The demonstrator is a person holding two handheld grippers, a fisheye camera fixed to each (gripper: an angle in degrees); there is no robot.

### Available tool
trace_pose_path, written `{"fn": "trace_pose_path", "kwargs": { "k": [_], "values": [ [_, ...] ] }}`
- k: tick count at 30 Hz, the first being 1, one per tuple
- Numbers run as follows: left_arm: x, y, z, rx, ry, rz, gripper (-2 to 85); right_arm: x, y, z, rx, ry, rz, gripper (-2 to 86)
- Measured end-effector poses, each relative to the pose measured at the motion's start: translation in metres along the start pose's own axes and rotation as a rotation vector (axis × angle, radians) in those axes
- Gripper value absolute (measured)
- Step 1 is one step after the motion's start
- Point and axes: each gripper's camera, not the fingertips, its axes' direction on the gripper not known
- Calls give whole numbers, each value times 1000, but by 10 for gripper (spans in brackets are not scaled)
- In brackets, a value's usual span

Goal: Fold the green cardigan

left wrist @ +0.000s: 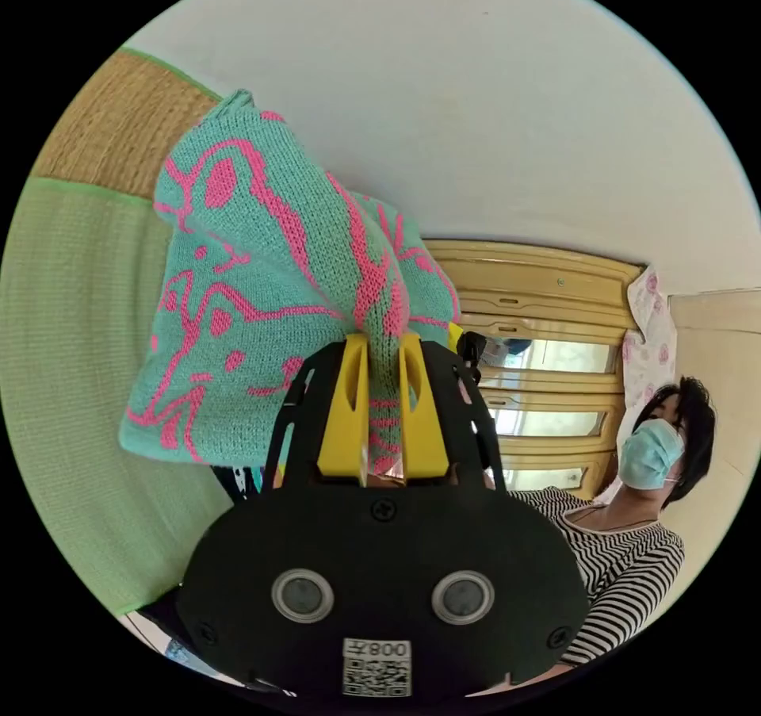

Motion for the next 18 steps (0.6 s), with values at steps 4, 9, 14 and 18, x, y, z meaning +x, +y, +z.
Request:
{"fn": "trace_pose_path", "kwargs": {
  "k": [4, 9, 14, 18],
  "values": [
    [-36, 35, -89, 69, -23, -69, 71, -21, 6, 98, -142, -76, -44, 19],
    [-85, 80, -197, 129, -69, -151, 79, -61, 18, 213, -308, -125, -123, 18],
    [-117, 122, -288, 167, -201, -238, 94, -103, 43, 339, -495, -102, -216, 18],
    [-128, 166, -377, 329, -176, -226, 83, -117, 73, 421, -634, -50, -257, 19]
  ]
}}
